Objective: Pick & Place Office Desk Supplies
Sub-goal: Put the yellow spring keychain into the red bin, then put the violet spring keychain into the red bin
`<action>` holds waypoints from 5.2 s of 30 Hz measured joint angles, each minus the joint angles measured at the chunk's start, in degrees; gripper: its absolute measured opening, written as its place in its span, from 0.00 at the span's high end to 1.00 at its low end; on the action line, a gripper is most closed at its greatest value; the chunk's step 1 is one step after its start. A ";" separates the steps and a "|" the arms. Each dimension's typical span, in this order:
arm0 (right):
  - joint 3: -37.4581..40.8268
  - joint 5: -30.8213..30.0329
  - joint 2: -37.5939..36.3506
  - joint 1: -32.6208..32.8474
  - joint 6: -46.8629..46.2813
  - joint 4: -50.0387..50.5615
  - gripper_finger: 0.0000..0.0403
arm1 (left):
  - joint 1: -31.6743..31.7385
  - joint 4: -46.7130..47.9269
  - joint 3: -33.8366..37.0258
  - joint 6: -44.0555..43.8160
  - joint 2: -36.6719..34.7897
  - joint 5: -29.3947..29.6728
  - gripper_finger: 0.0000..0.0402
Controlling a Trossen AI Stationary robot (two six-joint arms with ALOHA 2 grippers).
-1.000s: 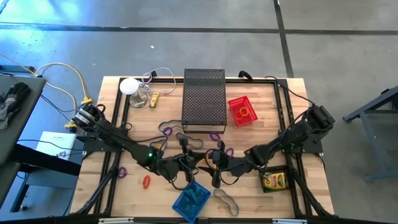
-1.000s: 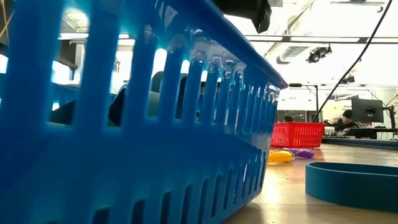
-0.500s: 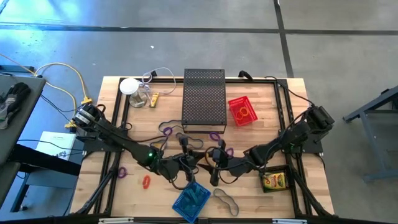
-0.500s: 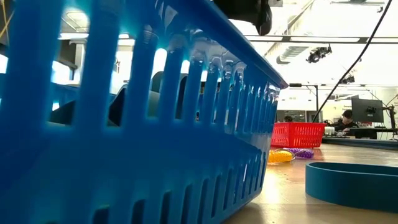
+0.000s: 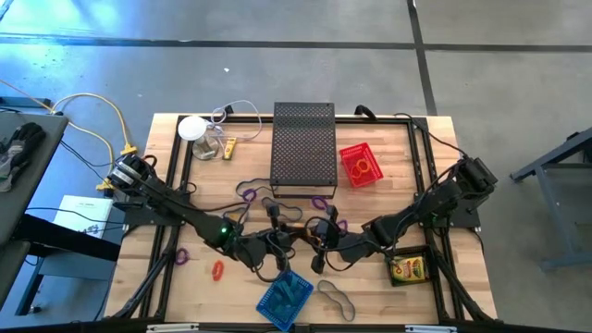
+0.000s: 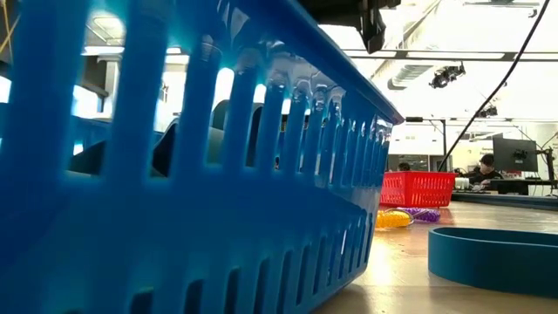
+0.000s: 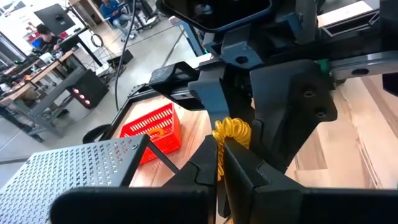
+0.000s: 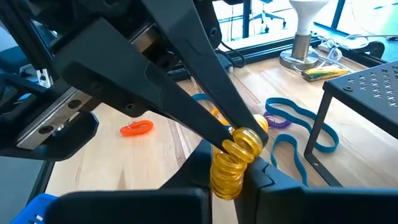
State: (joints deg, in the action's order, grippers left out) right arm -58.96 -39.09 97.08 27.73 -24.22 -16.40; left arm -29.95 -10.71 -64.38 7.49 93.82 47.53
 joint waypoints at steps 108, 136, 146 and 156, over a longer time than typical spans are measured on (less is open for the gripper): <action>0.00 15.16 4.72 -7.61 -49.12 61.41 0.63 | -4.02 13.35 0.09 -10.62 2.78 -31.74 0.62; -0.34 18.99 10.73 -9.66 -47.59 57.31 0.71 | -4.02 13.33 0.04 -10.80 2.80 -31.74 0.62; -0.13 16.89 10.65 -9.66 -45.76 56.48 0.97 | -4.02 13.33 0.04 -10.84 2.80 -31.74 0.62; 0.14 6.67 2.79 -7.52 -47.04 65.98 0.99 | -4.02 13.33 0.04 -10.58 2.82 -31.74 0.62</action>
State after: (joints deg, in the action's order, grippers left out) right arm -58.82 -32.42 99.87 20.21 -71.26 49.58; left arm -33.98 2.61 -64.34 -3.09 96.64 15.79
